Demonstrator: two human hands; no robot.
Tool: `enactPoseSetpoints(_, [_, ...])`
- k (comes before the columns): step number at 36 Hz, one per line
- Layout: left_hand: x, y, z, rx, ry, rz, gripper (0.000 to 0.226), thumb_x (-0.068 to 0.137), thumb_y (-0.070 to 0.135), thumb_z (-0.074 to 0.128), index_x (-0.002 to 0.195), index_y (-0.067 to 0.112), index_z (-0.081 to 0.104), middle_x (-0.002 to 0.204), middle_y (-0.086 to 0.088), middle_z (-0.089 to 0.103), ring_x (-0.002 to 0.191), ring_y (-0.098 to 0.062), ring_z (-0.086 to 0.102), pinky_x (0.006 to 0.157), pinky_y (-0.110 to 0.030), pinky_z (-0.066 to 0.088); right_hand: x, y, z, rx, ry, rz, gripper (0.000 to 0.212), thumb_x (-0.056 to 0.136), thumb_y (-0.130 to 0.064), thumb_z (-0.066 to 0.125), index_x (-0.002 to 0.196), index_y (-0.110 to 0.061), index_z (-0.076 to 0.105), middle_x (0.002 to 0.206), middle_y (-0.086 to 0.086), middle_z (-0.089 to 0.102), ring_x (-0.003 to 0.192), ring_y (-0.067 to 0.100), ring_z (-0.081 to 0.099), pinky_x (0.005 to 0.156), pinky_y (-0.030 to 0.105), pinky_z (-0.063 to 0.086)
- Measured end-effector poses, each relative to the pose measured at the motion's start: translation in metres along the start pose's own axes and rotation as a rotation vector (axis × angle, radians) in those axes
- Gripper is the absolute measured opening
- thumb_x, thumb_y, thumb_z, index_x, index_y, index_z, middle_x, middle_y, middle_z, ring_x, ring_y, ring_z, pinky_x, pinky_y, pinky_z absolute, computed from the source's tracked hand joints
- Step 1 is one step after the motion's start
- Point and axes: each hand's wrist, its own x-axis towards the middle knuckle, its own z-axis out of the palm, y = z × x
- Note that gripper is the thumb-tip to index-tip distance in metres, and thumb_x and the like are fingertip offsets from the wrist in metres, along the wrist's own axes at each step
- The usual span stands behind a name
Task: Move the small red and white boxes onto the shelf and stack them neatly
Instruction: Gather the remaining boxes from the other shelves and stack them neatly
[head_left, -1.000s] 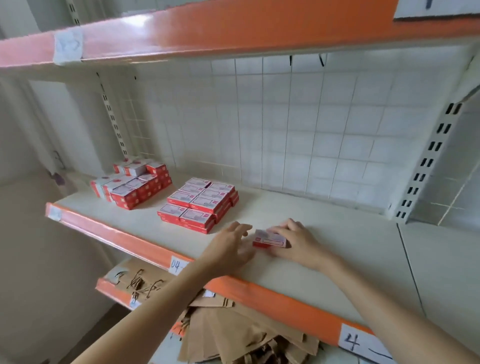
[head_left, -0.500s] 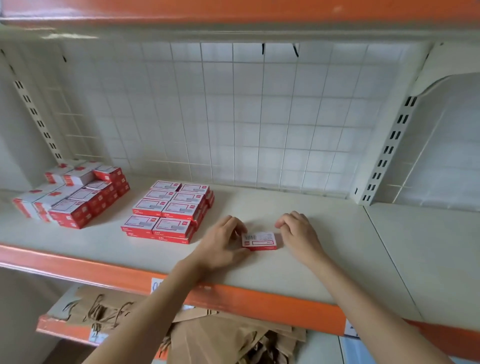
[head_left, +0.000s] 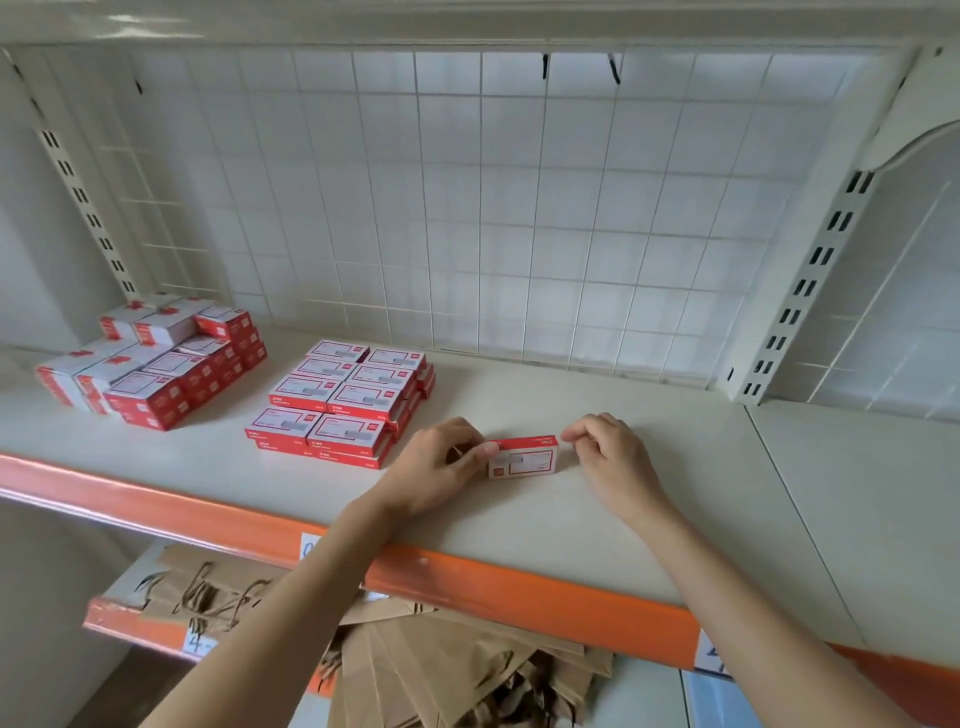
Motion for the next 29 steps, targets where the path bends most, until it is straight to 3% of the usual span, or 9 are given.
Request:
enactPoseSetpoints(2, [0.001, 0.0, 0.001, 0.027, 0.036, -0.006, 0.029, 0.094, 0.032, 0.053, 0.091, 0.008, 0.068, 0.087, -0.002, 0.062, 0.078, -0.018, 0.058, 0.069, -0.019, 0.039, 0.0, -0.001, 0.0, 0.002, -0.004, 0.011, 0.024, 0.086, 0.003, 0.046, 0.089, -0.007, 0.068, 0.098, 0.005, 0.064, 0.102, 0.022, 0.055, 0.083, 0.021, 0.036])
enactPoseSetpoints(6, [0.003, -0.003, 0.002, 0.065, 0.129, -0.009, 0.018, 0.094, 0.024, 0.056, 0.099, 0.009, 0.065, 0.089, -0.004, 0.067, 0.078, -0.017, 0.059, 0.063, -0.009, 0.038, 0.0, -0.002, -0.001, 0.007, -0.022, 0.016, 0.024, 0.087, 0.002, 0.045, 0.092, -0.006, 0.067, 0.1, 0.005, 0.063, 0.102, 0.023, 0.054, 0.084, 0.026, 0.038])
enactPoseSetpoints(12, [0.002, -0.003, 0.005, 0.072, 0.119, 0.013, 0.02, 0.09, 0.022, 0.061, 0.106, 0.01, 0.065, 0.097, -0.005, 0.063, 0.08, -0.012, 0.058, 0.067, -0.007, 0.038, -0.001, -0.003, -0.002, 0.017, -0.022, 0.023, 0.023, 0.087, 0.002, 0.046, 0.091, -0.005, 0.067, 0.099, 0.006, 0.063, 0.102, 0.023, 0.054, 0.082, 0.025, 0.036])
enactPoseSetpoints(15, [0.002, -0.002, 0.005, 0.076, 0.099, 0.018, 0.034, 0.086, 0.027, 0.067, 0.115, 0.011, 0.062, 0.099, -0.002, 0.054, 0.076, -0.004, 0.052, 0.069, -0.005, 0.038, -0.002, -0.004, -0.002, 0.024, -0.027, 0.021, 0.022, 0.087, 0.001, 0.046, 0.091, -0.006, 0.067, 0.098, 0.005, 0.063, 0.101, 0.023, 0.053, 0.082, 0.026, 0.037])
enactPoseSetpoints(19, [0.001, -0.003, 0.006, 0.125, 0.059, 0.019, 0.051, 0.084, 0.028, 0.069, 0.129, 0.011, 0.053, 0.107, 0.002, 0.044, 0.084, -0.006, 0.05, 0.071, -0.001, 0.035, -0.003, -0.004, -0.002, 0.027, -0.03, 0.022, 0.019, 0.087, -0.001, 0.049, 0.089, -0.008, 0.067, 0.094, 0.002, 0.061, 0.098, 0.02, 0.053, 0.079, 0.026, 0.037])
enactPoseSetpoints(24, [0.002, -0.004, 0.008, 0.155, 0.091, 0.032, 0.038, 0.083, 0.028, 0.07, 0.115, 0.009, 0.061, 0.1, 0.002, 0.047, 0.081, -0.008, 0.05, 0.07, -0.002, 0.036, -0.004, -0.007, -0.004, 0.008, -0.033, -0.016, 0.011, 0.085, -0.004, 0.055, 0.08, -0.009, 0.063, 0.079, -0.005, 0.055, 0.084, 0.018, 0.053, 0.07, 0.025, 0.035])
enactPoseSetpoints(29, [0.002, -0.004, 0.011, 0.167, 0.099, 0.011, 0.037, 0.072, 0.038, 0.078, 0.089, 0.015, 0.055, 0.09, 0.003, 0.046, 0.069, -0.003, 0.044, 0.064, -0.009, 0.035, -0.008, -0.011, -0.003, 0.022, -0.112, -0.139, 0.009, 0.086, -0.017, 0.06, 0.077, -0.012, 0.063, 0.078, -0.002, 0.058, 0.079, 0.016, 0.053, 0.075, 0.03, 0.043])
